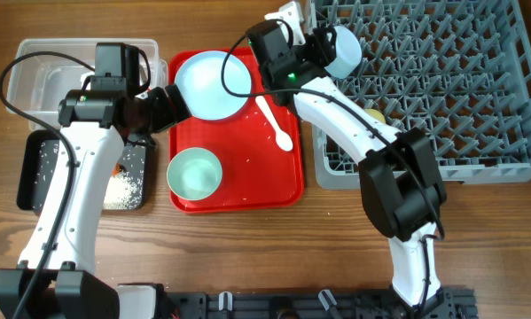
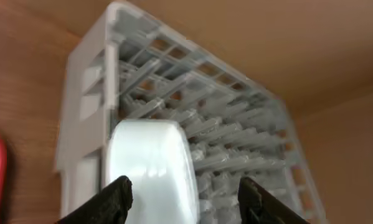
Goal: Sort waste into correct bins and load items into the dishwasher rack
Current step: 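Reach the right gripper back to the green bowl and grasp it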
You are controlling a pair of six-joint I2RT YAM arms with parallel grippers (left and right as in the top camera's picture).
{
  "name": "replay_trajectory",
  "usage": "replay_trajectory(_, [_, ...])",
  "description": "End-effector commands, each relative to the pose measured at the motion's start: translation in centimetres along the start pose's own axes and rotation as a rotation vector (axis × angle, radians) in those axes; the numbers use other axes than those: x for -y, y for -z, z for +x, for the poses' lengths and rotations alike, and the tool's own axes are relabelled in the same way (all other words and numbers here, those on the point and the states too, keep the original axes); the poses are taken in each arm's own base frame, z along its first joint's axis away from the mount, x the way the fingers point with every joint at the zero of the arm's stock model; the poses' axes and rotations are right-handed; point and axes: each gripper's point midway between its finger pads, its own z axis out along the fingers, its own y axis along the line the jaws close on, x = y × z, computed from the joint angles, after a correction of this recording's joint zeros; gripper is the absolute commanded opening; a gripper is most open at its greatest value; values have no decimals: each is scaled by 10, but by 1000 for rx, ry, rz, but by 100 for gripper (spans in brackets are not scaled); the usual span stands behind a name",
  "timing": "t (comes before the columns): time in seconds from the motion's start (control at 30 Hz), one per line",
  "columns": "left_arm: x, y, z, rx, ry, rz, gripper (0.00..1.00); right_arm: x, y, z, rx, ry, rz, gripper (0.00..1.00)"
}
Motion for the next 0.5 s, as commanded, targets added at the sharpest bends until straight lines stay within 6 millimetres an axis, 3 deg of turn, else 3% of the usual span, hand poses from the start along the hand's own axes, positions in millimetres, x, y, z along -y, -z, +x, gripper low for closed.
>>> replay_trajectory(0.0, [-4,-3,-2,3,14,-19,100,1,37,-17,14,-204,-281,55])
replay_trajectory(0.1, [-4,-3,-2,3,14,-19,100,-56,109,-3,-98,-198,-862,57])
replay_trajectory(0.13, [-4,-3,-2,3,14,-19,100,-75,146,3,-146,-180,-1101,72])
replay_trajectory(0.17, [-4,-3,-2,3,14,-19,100,-92,195,12,-238,-191,-1390,80])
replay_trajectory(0.2, [-5,-3,-2,3,14,-20,100,-97,215,17,-306,-220,-1500,81])
replay_trajectory(0.3, [-5,-3,-2,3,14,-20,100,-122,238,41,-467,-280,-1529,77])
replay_trajectory(0.37, [-4,-3,-2,3,14,-19,100,-148,246,68,-559,-315,-1444,65])
replay_trajectory(0.47, [-4,-3,-2,3,14,-19,100,-170,246,98,-656,-389,-1352,48])
